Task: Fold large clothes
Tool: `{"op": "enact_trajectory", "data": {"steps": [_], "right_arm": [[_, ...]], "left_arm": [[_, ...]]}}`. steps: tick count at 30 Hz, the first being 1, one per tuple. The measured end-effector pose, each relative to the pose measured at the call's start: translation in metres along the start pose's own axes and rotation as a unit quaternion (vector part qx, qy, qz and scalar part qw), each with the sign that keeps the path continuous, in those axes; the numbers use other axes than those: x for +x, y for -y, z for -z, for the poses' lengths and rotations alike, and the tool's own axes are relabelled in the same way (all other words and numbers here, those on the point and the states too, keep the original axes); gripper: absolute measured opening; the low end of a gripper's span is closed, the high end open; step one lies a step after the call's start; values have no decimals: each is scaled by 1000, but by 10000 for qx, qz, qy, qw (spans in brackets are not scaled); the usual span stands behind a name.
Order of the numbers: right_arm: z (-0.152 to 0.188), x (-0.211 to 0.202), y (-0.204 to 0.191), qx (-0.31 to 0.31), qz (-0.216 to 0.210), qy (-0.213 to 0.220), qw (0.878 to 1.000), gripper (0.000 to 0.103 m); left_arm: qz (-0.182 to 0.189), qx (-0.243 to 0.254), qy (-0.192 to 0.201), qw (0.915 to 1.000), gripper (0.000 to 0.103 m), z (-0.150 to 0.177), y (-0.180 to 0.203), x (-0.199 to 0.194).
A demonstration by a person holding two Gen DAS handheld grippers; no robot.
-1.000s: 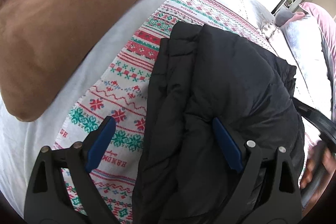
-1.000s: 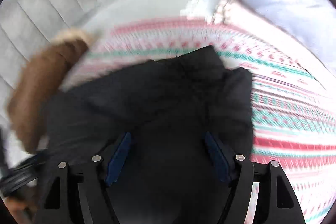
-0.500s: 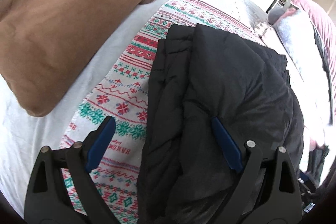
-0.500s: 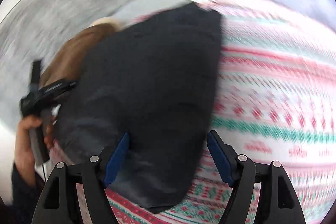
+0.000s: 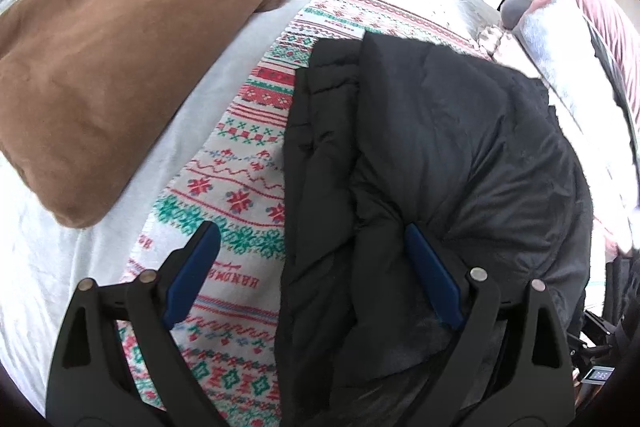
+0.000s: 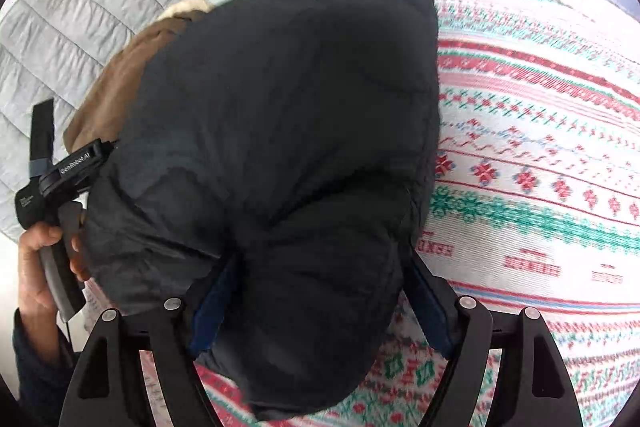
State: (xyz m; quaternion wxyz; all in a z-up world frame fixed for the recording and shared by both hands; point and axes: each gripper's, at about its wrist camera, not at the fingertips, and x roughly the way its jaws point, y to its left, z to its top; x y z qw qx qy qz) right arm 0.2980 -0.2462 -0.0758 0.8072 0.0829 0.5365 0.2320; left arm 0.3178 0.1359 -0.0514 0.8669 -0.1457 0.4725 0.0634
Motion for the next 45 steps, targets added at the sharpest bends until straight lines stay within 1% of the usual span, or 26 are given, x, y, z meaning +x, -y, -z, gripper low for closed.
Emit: {"op": "enact_trajectory", "data": {"steps": [4, 6, 8, 11, 13, 16, 19, 23, 28, 33, 35, 38, 42, 45], "right_arm": [[0, -27, 6, 165, -285, 299, 9990, 81], [-3, -39, 15, 423, -555, 496, 9963, 82], [-7, -43, 26, 679, -728, 614, 9931, 82], [-8, -41, 38, 961, -835, 648, 9897, 82], [-10, -42, 45, 1034, -814, 641, 9892, 82], [-17, -43, 45, 1104, -822, 608, 9886, 82], [-11, -44, 40, 1152, -928, 603, 9872, 82], [-9, -41, 45, 1233, -953, 546, 9863, 82], [-5, -35, 51, 1359, -960, 452, 9850, 82], [-6, -29, 53, 1421, -976, 392, 9843, 82], [-5, -27, 55, 1444, -965, 375, 9841, 82], [-5, -23, 57, 1534, -993, 351, 9825, 82], [-5, -17, 62, 1665, -1062, 309, 9798, 82], [-4, -12, 67, 1814, -1201, 281, 9756, 82]], "left_arm": [[214, -190, 138, 9995, 94, 3, -10, -24], [442, -234, 172, 9986, 94, 7, -12, -35], [711, -285, 152, 9969, 94, 14, -13, -44], [1130, -319, 72, 9931, 94, 25, -15, -51], [1300, -328, -27, 9910, 94, 33, -17, -49], [1307, -430, -171, 9903, 94, 41, -20, -40], [1391, -611, -255, 9881, 94, 51, -26, -35], [1357, -432, -236, 9895, 94, 61, -25, -37], [1419, -353, -241, 9890, 95, 69, -26, -34], [1411, -67, -237, 9897, 97, 80, -21, -26], [1490, -92, -294, 9884, 98, 82, -22, -21], [1677, -293, -463, 9843, 100, 83, -29, -14], [1696, -237, -427, 9843, 100, 83, -27, -14], [1709, -267, -418, 9840, 100, 83, -26, -13]]}}
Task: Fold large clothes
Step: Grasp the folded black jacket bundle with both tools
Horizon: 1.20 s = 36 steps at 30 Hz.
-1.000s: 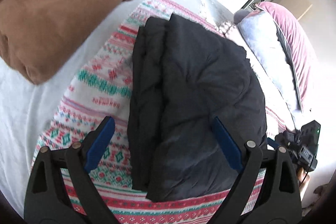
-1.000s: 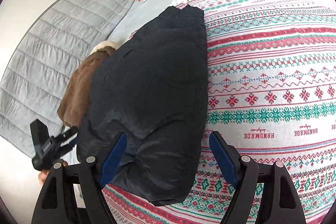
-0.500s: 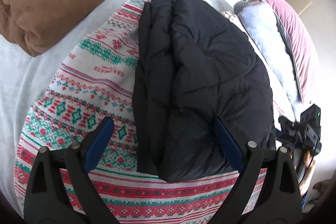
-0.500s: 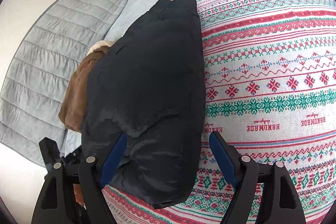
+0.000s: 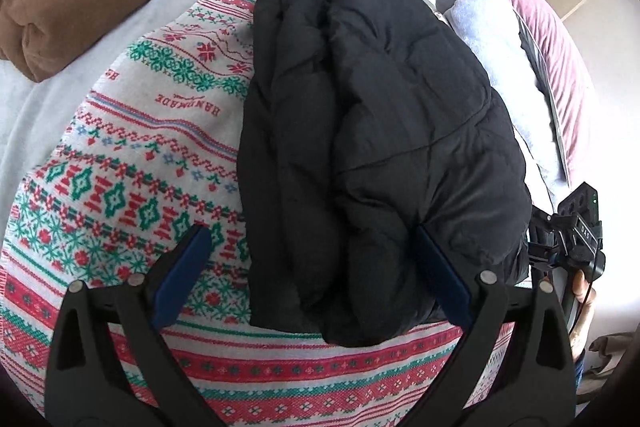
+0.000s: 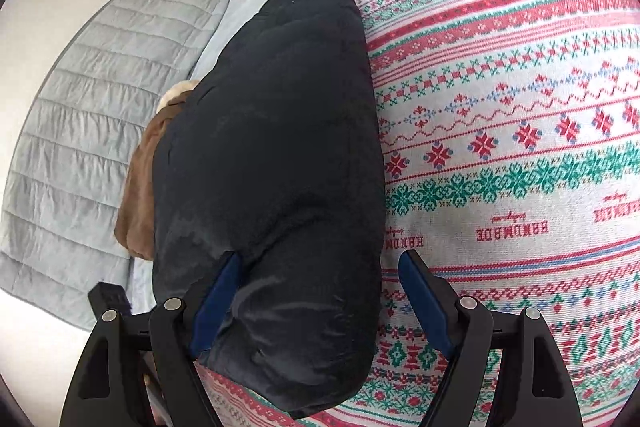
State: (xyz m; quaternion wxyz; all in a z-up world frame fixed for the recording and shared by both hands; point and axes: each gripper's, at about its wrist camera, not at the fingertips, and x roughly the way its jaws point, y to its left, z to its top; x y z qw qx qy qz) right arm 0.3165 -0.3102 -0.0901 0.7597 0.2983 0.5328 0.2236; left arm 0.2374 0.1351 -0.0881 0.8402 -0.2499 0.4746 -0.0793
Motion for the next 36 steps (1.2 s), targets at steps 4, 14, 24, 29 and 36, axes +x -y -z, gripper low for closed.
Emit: {"op": "enact_trajectory", "data": {"steps": [4, 14, 24, 29, 36], "right_arm": [[0, 3, 5, 123, -122, -32, 9998, 82], [3, 11, 13, 321, -215, -26, 9993, 82], [5, 18, 15, 411, -515, 109, 9978, 82], [6, 25, 10, 362, -617, 197, 9972, 82], [6, 33, 0, 334, -625, 329, 9969, 82]], "left_arm": [[-6, -37, 7, 10000, 100, -1, 1, 0], [61, -239, 60, 9997, 102, 5, -1, 1], [-9, -321, 159, 9994, 100, 9, 2, 0], [251, -509, 162, 9983, 74, 10, 4, 1], [400, -691, 128, 9967, 76, 9, 1, 6]]}}
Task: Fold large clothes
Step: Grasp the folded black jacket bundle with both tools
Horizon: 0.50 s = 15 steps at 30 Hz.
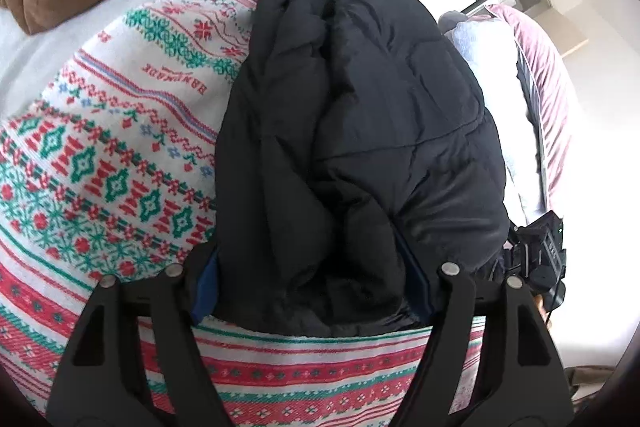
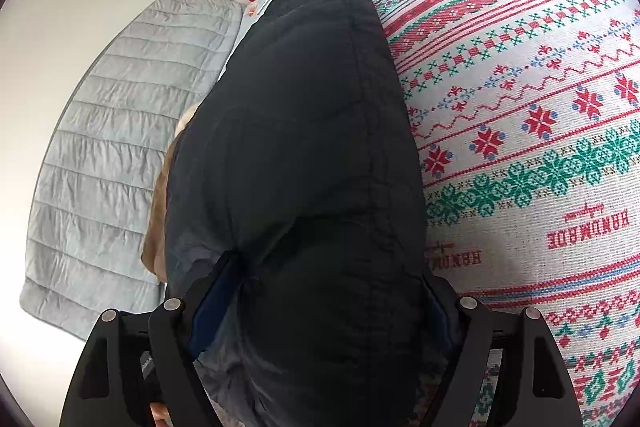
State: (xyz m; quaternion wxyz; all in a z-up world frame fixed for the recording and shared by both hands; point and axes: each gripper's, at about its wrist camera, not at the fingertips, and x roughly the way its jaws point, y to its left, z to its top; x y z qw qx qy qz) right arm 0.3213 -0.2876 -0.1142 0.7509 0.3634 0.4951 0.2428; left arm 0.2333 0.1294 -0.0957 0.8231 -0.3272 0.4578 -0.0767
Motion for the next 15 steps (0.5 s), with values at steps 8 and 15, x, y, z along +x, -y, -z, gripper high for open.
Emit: {"op": "enact_trajectory", "data": {"steps": [8, 15], "right_arm": [[-2, 2, -2, -18, 29, 11, 10000, 81], [-1, 9, -11, -165, 140, 6, 9998, 72]], "left_arm": [[34, 13, -3, 10000, 76, 1, 4, 2], [-89, 192, 58, 9998, 76, 2, 13, 5]]}}
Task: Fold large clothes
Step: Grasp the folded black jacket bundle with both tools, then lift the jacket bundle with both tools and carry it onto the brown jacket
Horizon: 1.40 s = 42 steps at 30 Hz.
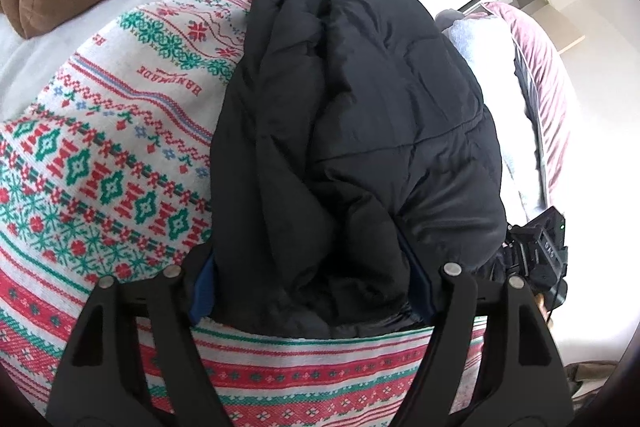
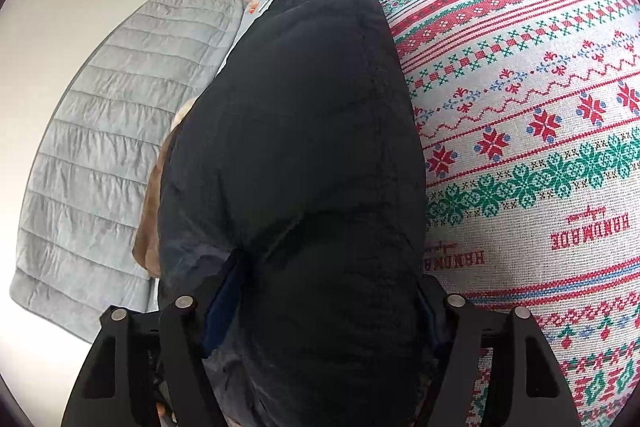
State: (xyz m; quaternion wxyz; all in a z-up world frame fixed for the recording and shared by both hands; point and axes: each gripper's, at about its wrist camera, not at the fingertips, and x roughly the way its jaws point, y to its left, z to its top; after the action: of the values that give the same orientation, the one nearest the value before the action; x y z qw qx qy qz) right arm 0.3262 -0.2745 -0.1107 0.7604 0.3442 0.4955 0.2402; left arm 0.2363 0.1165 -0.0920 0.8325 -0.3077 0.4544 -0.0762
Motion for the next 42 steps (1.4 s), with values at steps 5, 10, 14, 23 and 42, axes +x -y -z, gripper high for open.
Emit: {"op": "enact_trajectory", "data": {"steps": [5, 10, 14, 23, 42], "right_arm": [[-1, 1, 2, -36, 24, -1, 10000, 71], [1, -2, -6, -181, 113, 33, 9998, 55], [1, -4, -16, -403, 217, 101, 9989, 44], [0, 0, -24, -503, 262, 156, 9983, 39], [16, -16, -81, -1769, 964, 712, 9769, 23]], "left_arm": [[-391, 389, 118, 9984, 69, 3, 18, 1], [-731, 935, 187, 9928, 56, 5, 37, 4], [-818, 1030, 195, 9911, 50, 3, 42, 7], [-1047, 1254, 301, 9861, 46, 2, 56, 10], [-783, 986, 384, 9913, 22, -9, 49, -10]]}}
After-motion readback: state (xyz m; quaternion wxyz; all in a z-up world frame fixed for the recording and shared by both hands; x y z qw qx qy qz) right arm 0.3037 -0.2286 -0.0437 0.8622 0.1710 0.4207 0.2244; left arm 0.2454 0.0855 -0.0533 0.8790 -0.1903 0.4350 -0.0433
